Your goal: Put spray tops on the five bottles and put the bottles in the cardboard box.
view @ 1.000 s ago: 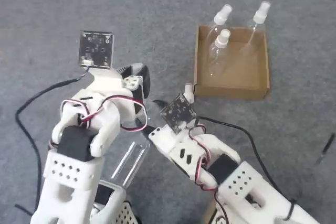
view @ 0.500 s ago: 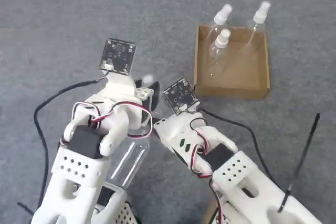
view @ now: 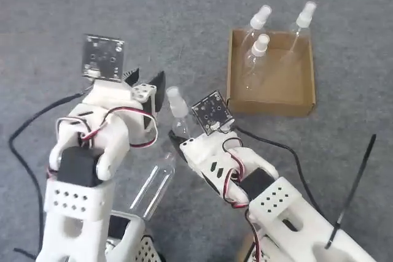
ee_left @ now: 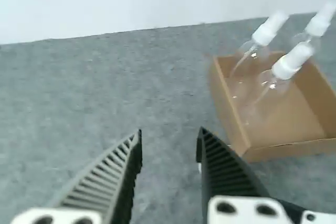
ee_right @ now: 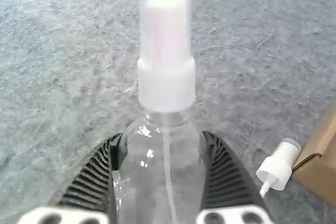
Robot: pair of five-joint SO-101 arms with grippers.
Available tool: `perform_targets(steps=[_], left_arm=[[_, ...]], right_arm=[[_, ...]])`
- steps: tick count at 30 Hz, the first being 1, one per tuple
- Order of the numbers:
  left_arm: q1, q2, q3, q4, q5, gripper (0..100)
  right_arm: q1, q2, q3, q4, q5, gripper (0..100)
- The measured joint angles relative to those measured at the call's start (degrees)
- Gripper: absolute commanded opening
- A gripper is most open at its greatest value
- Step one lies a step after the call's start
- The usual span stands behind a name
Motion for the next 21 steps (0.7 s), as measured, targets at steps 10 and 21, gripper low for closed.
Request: perform_targets(steps=[10, 21], left_arm=[[2.6, -0.1, 11.9, -7.5, -1.9, 15], [-1.5, -0.1, 7.8, -6.2, -3.3, 16]], right_arm=[[0.0, 0.1, 0.1, 0.0, 0.0, 0.6], [0.1, -0.1, 0.0, 0.0, -0.2, 0.6]])
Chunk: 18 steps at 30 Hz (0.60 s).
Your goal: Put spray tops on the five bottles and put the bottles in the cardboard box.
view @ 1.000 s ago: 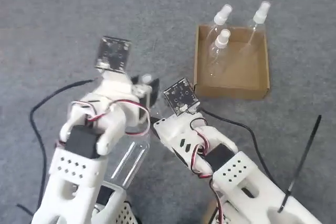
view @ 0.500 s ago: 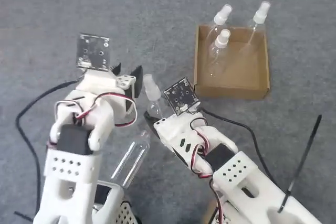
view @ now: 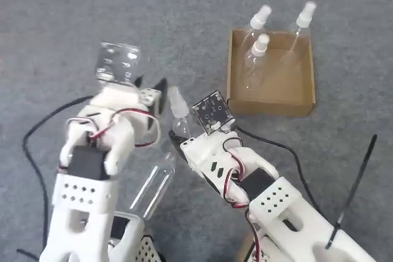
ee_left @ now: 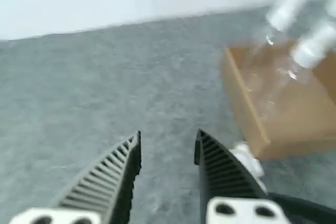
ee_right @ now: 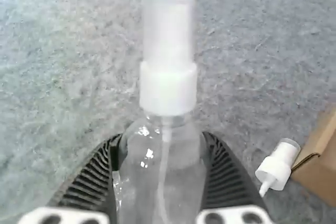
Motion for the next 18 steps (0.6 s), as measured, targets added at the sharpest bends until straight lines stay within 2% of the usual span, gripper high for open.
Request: perform_targets(steps=[6, 10, 13, 18], left_arm=[[-4.7, -0.9, -2.0, 5.9, 0.0, 16], [-5.0, -9.8, 3.3, 6.2, 0.0, 16], [-1.9, -18.5, 10.2, 6.2, -1.4, 16], [4.5, -27.6, 22.3, 6.2, -2.9, 24]], right_arm=[[2.5, -0.2, -0.2, 0.0, 1.9, 0.6], [7.8, -0.2, -3.0, 0.0, 2.5, 0.6], [9.6, -0.2, -5.4, 0.0, 2.8, 0.6], [9.8, 0.0, -14.2, 5.1, 2.9, 0.6]])
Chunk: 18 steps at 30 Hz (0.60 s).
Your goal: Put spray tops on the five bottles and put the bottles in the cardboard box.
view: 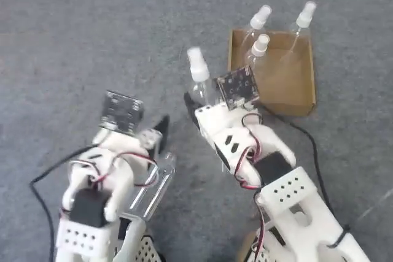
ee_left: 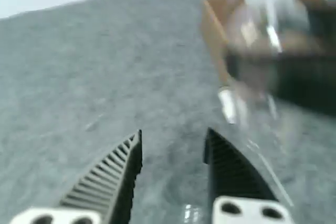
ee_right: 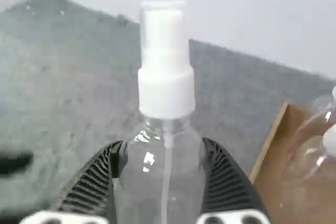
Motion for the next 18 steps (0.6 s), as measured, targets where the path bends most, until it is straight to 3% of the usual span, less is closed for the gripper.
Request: perform_targets(steps=[6, 10, 18], left_arm=[[4.3, -6.9, 5.8, 0.0, -0.2, 27], [4.3, -10.4, 8.8, -2.4, -0.2, 27], [4.7, -12.4, 12.1, -5.5, -2.4, 27]], right_arm=[[-0.2, 10.7, -15.7, 6.9, 0.0, 0.6], [-4.1, 18.1, -23.6, 13.1, 0.0, 0.6], [-9.4, 18.9, -30.3, 26.1, 0.1, 0.6]])
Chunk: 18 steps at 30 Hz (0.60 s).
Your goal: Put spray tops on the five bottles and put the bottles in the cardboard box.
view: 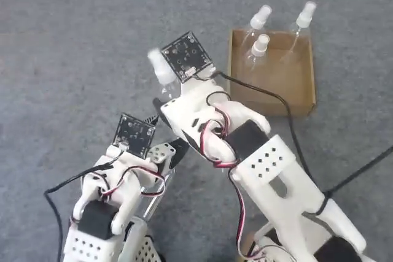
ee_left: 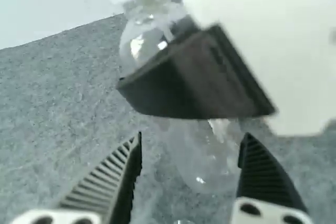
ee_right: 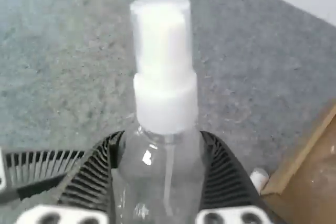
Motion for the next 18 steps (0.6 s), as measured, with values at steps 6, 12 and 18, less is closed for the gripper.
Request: perform_targets(steps=[6, 12, 18], left_arm=[[0.0, 0.0, 0.0, 0.0, -0.2, 27], [-0.1, 0.0, 0.0, 0.0, -0.3, 27], [-0.1, 0.0, 0.0, 0.0, -0.3, 27]], right_arm=[[0.5, -3.1, 0.0, 4.0, 0.0, 0.6], [5.3, -3.8, 0.0, 4.0, 0.0, 0.6], [17.1, -3.8, -0.6, 4.6, 4.0, 0.6]])
